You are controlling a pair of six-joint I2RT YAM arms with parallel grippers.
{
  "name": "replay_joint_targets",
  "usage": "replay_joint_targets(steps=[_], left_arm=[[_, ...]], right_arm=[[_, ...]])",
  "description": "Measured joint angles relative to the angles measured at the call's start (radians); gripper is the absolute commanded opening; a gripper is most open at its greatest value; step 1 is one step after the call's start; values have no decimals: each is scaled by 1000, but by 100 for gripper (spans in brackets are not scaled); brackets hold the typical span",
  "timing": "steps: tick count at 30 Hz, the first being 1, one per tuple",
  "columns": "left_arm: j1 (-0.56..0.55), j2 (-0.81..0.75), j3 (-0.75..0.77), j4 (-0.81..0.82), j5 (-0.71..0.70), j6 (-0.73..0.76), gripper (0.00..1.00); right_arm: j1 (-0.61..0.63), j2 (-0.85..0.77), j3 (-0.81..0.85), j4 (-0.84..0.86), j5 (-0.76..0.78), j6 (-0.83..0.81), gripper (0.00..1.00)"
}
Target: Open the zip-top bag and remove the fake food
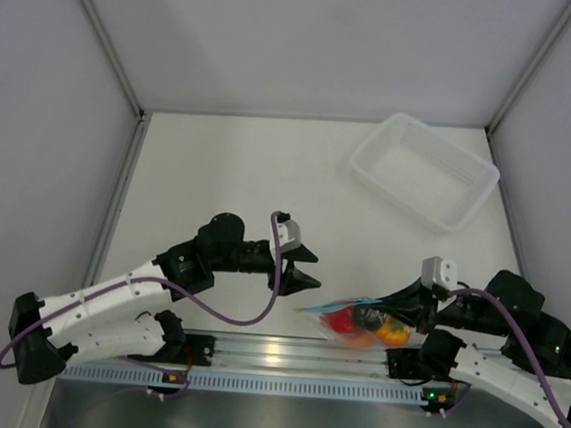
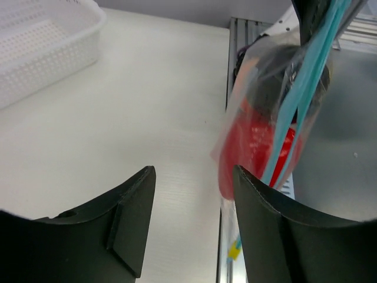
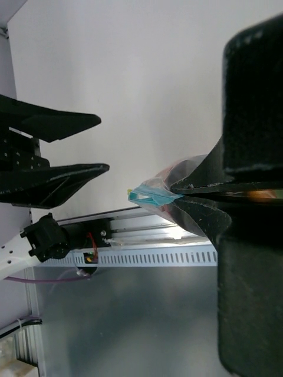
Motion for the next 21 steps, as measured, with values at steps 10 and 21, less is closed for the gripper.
replay_joint_targets(steps=[10,21], left_arm=[[1,160,71,63,126,-20,54],[-2,165,56,124,238,-54,56]], right_arm=[[0,16,0,29,-7,0,0],[0,10,-1,33,4,1,0]])
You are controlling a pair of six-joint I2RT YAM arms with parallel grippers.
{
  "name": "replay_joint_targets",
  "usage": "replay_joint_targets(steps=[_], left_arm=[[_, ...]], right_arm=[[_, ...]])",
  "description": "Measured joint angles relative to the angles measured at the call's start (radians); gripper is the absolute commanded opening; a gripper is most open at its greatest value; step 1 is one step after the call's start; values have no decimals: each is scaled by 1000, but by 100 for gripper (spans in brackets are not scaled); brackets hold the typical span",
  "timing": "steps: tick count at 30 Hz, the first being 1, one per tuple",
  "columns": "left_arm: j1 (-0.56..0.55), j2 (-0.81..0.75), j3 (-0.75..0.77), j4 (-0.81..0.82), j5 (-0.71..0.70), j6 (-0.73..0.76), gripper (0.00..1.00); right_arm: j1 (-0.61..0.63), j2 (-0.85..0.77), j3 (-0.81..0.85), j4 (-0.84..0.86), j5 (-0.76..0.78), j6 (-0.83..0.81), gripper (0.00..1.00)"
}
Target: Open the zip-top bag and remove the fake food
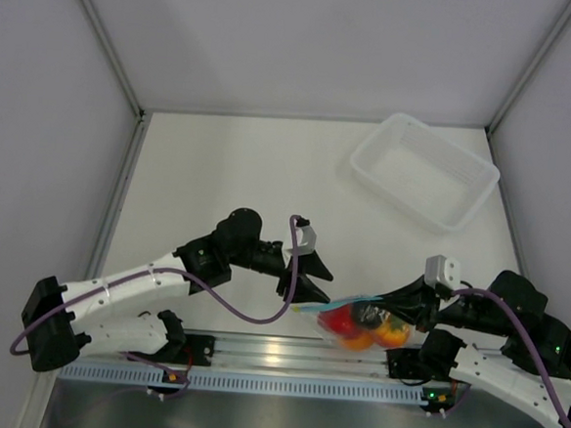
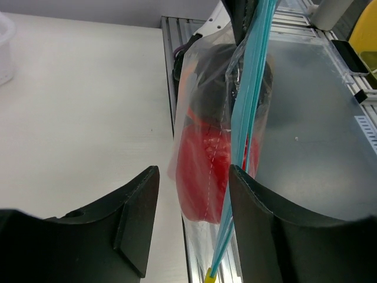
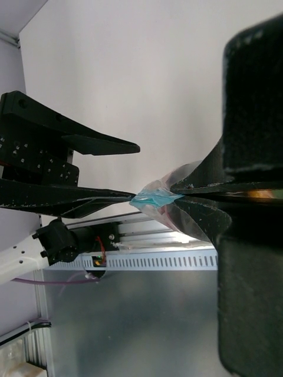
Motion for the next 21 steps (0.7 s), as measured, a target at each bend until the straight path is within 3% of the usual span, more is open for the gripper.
replay_joint_targets(steps=[21], left_arm=[[-4,-13,-3,15,37,-26,54]], right_arm=[[0,1,0,6,37,6,0]])
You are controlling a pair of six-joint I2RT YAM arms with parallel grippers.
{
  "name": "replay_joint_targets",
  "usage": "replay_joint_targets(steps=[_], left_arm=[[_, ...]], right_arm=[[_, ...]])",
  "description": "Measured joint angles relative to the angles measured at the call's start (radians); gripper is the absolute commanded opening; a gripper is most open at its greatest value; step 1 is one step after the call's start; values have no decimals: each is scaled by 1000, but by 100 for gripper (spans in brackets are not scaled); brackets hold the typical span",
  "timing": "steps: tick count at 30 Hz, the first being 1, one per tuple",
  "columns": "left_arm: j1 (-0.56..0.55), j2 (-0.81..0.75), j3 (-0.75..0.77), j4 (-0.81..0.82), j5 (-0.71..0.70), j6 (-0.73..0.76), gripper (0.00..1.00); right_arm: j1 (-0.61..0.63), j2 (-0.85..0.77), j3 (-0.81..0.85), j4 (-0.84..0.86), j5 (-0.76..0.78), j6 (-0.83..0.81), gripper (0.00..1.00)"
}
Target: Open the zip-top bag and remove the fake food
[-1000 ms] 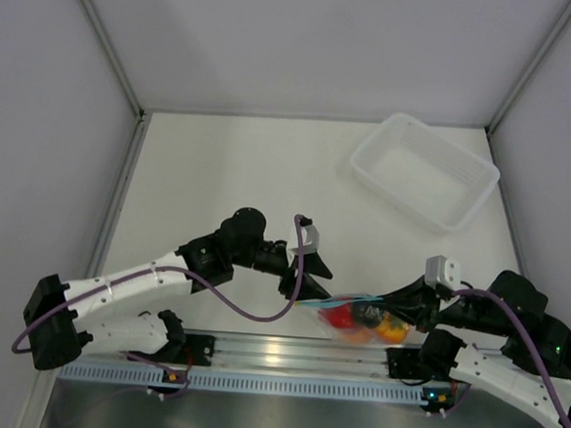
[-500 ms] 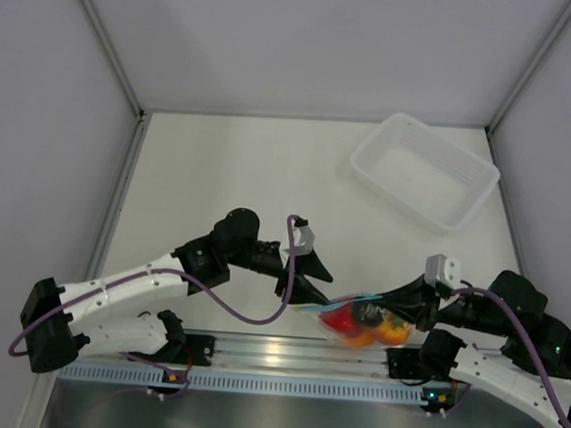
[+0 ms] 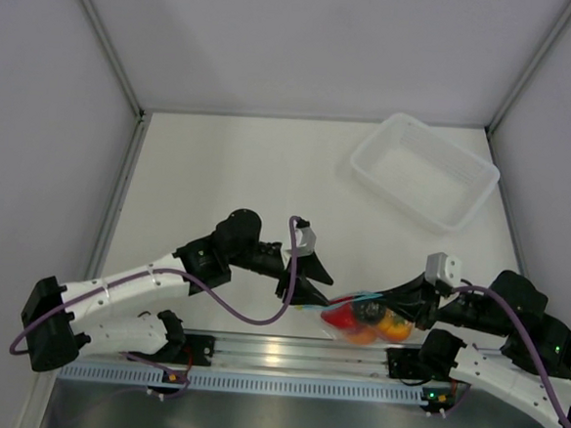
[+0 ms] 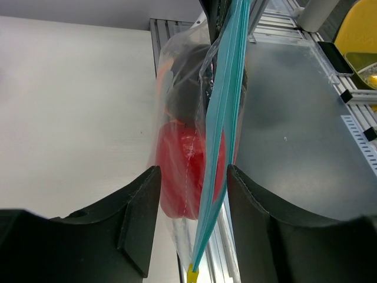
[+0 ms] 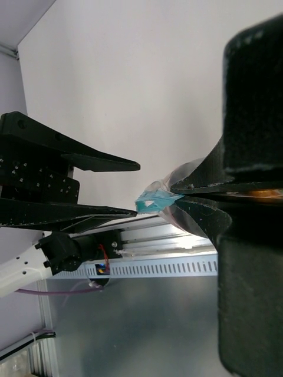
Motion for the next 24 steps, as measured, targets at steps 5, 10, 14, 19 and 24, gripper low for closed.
replay_joint_targets(steps=[5,10,14,19,24], left_arm=[[-16,37,0,2,-1,-2,54],[-38,75,0,2,-21,-2,46],[-42,80,0,1,-61,-10,12],[-43,77,0,5,-164,-19,0],[-45,38,-3,3,-349,-40,0]], right_arm=[[0,6,-1,12,2,1,0],[0,11,-6,24,7,2,0],[0,14,-6,27,13,2,0],[0,15,-16,38,49,21,6],[0,39,-26,60,145,71,23]])
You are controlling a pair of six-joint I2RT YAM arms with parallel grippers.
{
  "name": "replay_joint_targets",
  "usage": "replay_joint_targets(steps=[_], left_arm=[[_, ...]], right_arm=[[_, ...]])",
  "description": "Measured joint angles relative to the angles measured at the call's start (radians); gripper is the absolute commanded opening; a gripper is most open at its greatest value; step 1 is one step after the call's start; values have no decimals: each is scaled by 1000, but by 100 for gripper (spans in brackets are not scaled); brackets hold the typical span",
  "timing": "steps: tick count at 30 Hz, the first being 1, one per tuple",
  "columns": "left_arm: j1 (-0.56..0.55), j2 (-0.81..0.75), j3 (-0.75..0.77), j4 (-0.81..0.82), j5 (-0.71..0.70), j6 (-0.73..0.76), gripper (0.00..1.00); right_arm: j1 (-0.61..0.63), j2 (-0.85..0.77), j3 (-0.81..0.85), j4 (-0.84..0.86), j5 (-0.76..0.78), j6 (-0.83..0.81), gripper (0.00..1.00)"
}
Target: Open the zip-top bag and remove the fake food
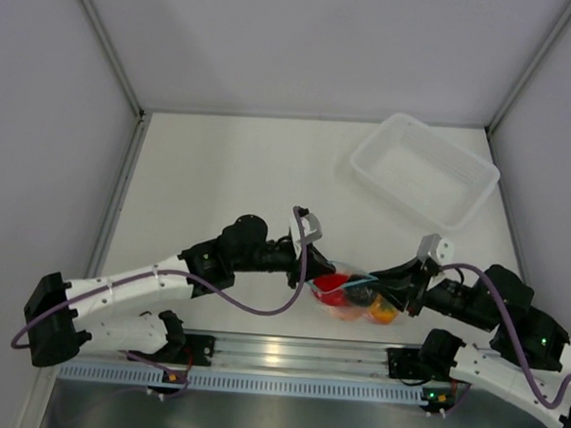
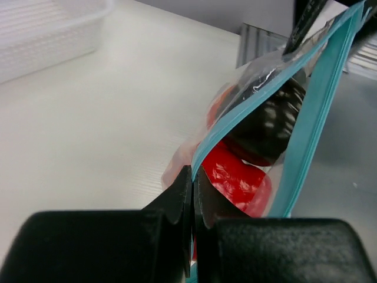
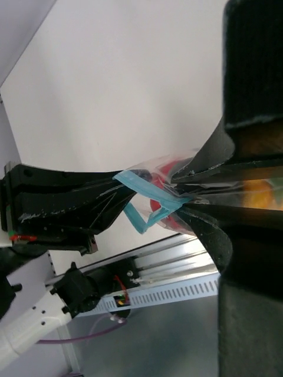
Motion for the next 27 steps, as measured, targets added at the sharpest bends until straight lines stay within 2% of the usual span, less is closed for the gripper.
replay_joint_targets(steps=[1,2,4,5,6,11,16,21,27], left_arm=[[0,-14,-5,1,-51,-8,0],[-1,-29,-11,0,-96,-14,0],[-2,-57,-19,-8,-207,-34,0],[-2,-67,-19,-13,-264,-44,0],[-2,-75,-19,-18,-324,-60,0],[-2,-90,-17,-93,-647,-172,0],[-2,-97,-16,-180,-892,-304,0],[-2,-117,-19,-212,-1058,-466,0],[-5,-109,-76,-217,-1198,-681,0]], right_arm=[[0,10,0,8,28,13,23],[0,21,0,11,58,27,33],[0,45,0,18,126,76,39],[0,58,-1,21,164,104,50],[0,70,-2,23,204,140,54],[0,103,-64,80,368,313,58],[0,119,-183,198,444,480,58],[0,198,-291,338,490,642,57],[0,401,-327,523,494,767,55]])
